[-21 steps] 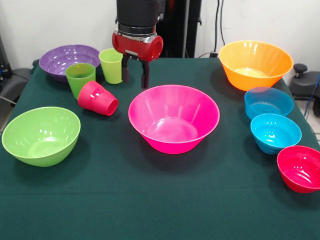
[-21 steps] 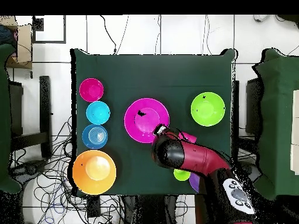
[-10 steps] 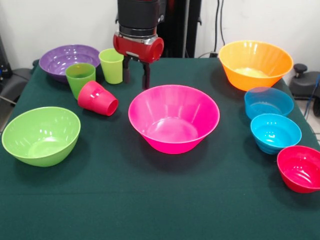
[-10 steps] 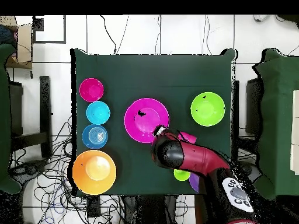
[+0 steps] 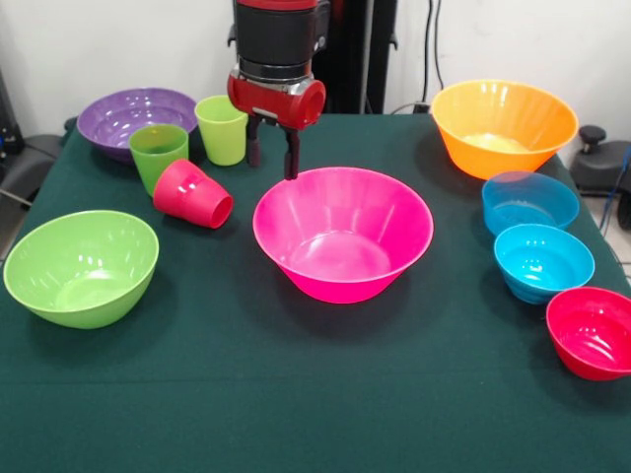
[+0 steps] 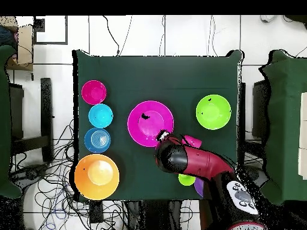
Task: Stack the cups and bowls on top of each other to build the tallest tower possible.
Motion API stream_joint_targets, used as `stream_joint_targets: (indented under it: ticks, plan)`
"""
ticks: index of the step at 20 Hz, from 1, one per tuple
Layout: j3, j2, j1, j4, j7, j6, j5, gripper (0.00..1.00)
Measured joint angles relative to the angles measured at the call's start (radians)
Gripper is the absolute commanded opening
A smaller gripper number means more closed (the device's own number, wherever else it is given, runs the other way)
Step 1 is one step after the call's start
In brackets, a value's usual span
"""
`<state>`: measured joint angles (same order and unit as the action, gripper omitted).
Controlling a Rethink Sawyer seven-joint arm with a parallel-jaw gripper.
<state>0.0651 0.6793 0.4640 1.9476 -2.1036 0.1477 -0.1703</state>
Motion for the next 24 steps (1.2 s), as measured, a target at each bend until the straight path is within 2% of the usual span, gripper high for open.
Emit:
stream_joint_targets:
  ticks: [12, 24]
  plan:
    - [0.0, 0.0, -0.001, 0.0, 0.0, -0.002, 0.0, 1.0]
    - [-0.002, -0.035, -0.001, 0.0, 0.0, -0.019, -0.018, 1.0]
